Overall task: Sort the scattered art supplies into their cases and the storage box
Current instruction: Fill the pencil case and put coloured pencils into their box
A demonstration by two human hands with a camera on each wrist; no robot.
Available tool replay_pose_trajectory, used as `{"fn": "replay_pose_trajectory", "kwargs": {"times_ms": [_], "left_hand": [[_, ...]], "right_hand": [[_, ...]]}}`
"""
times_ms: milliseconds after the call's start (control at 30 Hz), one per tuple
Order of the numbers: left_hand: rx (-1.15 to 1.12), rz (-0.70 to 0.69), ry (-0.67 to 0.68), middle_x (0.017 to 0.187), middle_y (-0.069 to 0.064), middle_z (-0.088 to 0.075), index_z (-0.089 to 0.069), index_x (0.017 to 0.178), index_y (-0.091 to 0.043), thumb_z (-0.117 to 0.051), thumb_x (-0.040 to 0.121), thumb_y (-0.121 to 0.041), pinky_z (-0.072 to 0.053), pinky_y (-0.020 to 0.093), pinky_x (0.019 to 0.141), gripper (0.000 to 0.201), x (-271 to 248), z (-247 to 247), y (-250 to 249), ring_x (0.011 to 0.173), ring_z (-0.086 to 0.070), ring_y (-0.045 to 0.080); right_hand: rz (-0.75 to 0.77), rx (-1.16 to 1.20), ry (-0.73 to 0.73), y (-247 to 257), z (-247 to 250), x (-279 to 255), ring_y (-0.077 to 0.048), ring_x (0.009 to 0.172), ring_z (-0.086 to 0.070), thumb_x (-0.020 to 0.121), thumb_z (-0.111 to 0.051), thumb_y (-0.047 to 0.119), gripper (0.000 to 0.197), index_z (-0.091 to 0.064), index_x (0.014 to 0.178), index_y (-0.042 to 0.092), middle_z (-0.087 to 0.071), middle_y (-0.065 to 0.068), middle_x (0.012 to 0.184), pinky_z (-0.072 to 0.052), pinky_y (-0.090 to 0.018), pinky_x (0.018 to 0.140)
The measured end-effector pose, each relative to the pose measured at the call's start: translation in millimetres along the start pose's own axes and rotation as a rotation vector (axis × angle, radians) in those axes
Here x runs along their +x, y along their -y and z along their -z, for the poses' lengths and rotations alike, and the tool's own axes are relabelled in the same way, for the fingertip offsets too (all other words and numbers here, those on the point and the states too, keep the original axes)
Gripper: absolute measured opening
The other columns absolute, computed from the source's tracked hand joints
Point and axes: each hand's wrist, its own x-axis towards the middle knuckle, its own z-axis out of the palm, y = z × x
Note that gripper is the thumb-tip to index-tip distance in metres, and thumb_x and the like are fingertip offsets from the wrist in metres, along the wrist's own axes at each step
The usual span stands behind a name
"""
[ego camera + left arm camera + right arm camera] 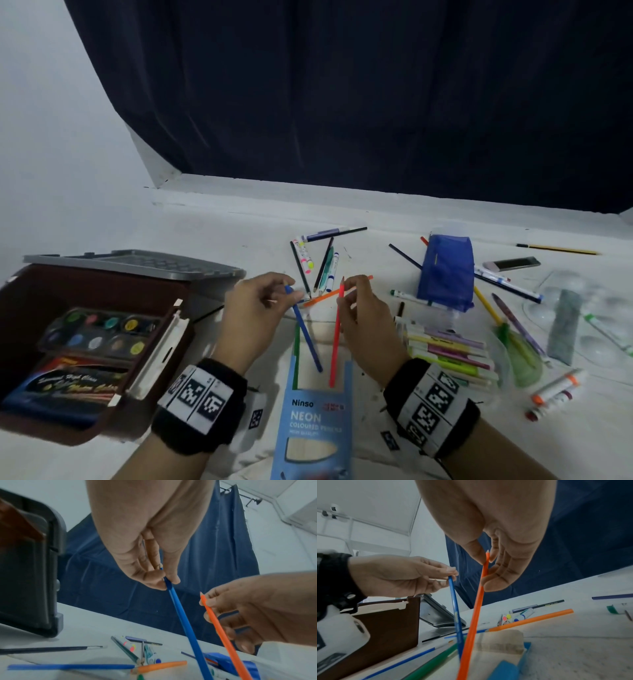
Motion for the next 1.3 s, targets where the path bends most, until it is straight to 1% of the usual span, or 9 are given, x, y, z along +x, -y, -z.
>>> {"fn": "replay_pose_trajectory", "kwargs": {"times_ms": [100, 267, 433, 567, 733, 900, 1033, 1133, 1300], "left_hand": [[0.162, -0.052, 0.125, 0.076, -0.003, -0.071, -0.076, 0.105, -0.019, -0.077, 0.086, -0.028, -0.052, 0.017, 0.07, 0.021, 13, -12, 7, 0.075, -0.067, 0.009], [0.394, -0.146, 0.428, 0.085, 0.002, -0.061, -0.068, 0.102, -0.012, -0.067, 0.094, -0.03, -0.039, 0.023, 0.07, 0.02, 27, -24, 15, 0.079, -0.058, 0.015], [0.525, -0.183, 0.562, 0.088, -0.001, -0.057, -0.065, 0.096, -0.015, -0.074, 0.087, -0.036, -0.042, 0.028, 0.073, 0.024, 19, -24, 26, 0.079, -0.053, 0.013], [0.755, -0.089, 0.69, 0.125, -0.007, -0.049, -0.062, 0.123, -0.031, -0.072, 0.082, -0.048, -0.032, 0.035, 0.1, 0.045, -2, -25, 26, 0.121, -0.044, 0.013], [0.741, -0.089, 0.618, 0.136, -0.016, -0.041, -0.051, 0.136, -0.04, -0.067, 0.083, -0.055, -0.026, 0.034, 0.101, 0.057, -26, 3, 27, 0.131, -0.035, 0.009], [0.725, -0.092, 0.69, 0.157, -0.017, -0.033, -0.037, 0.149, -0.038, -0.026, 0.076, -0.077, -0.029, 0.033, 0.103, 0.084, -46, 28, 48, 0.143, -0.029, 0.01], [0.788, -0.153, 0.806, 0.165, -0.023, -0.003, -0.01, 0.158, -0.038, -0.04, 0.088, -0.073, -0.017, 0.032, 0.101, 0.083, -59, 31, 52, 0.151, -0.003, 0.007], [0.818, -0.166, 0.835, 0.165, -0.022, -0.002, -0.006, 0.158, -0.036, -0.034, 0.083, -0.074, -0.015, 0.033, 0.098, 0.089, -62, 30, 50, 0.152, -0.001, 0.008], [0.83, -0.164, 0.857, 0.165, -0.023, -0.007, -0.01, 0.158, -0.037, -0.051, 0.093, -0.062, -0.014, 0.037, 0.099, 0.081, -58, 28, 43, 0.152, -0.004, 0.009]], "right_hand": [[-0.044, -0.012, 0.033, -9, -9, 5, -0.018, 0.063, -0.059, 0.1, -0.047, 0.012, 0.02, -0.042, 0.117, 0.023, -0.058, -0.002, 0.077, -0.053, -0.046, 0.06], [-0.038, -0.059, 0.112, -16, -21, 9, -0.007, 0.06, -0.051, 0.096, -0.048, 0.003, 0.034, -0.042, 0.122, 0.024, -0.053, 0.006, 0.075, -0.042, -0.024, 0.055], [-0.099, -0.156, 0.225, -24, -28, 12, -0.019, 0.087, -0.057, 0.093, -0.052, 0.003, 0.032, -0.052, 0.123, 0.015, -0.058, -0.004, 0.102, -0.052, -0.037, 0.075], [-0.109, -0.207, 0.322, -23, -30, 10, -0.022, 0.099, -0.058, 0.09, -0.059, 0.008, 0.037, -0.054, 0.127, 0.01, -0.06, -0.008, 0.113, -0.05, -0.035, 0.089], [-0.032, -0.347, 0.421, -16, -32, 4, -0.021, 0.105, -0.053, 0.093, -0.062, 0.024, 0.032, -0.056, 0.123, 0.014, -0.055, -0.006, 0.114, -0.044, -0.031, 0.089], [0.167, -0.617, 0.495, -12, -35, -13, -0.025, 0.118, -0.043, 0.096, -0.055, 0.03, 0.031, -0.058, 0.121, 0.011, -0.046, -0.008, 0.127, -0.045, -0.037, 0.096], [0.284, -0.714, 0.591, -15, -40, -25, -0.032, 0.131, -0.04, 0.093, -0.057, 0.014, 0.044, -0.05, 0.135, 0.0, -0.04, -0.019, 0.144, -0.039, -0.041, 0.11], [0.368, -0.689, 0.556, -15, -41, -33, -0.033, 0.114, -0.055, 0.092, -0.053, 0.004, 0.037, -0.054, 0.129, 0.0, -0.054, -0.018, 0.129, -0.048, -0.041, 0.098], [0.463, -0.67, 0.599, -11, -47, -50, -0.028, 0.076, -0.065, 0.069, -0.07, -0.002, 0.015, -0.07, 0.082, 0.005, -0.066, -0.011, 0.085, -0.056, -0.033, 0.061]]}}
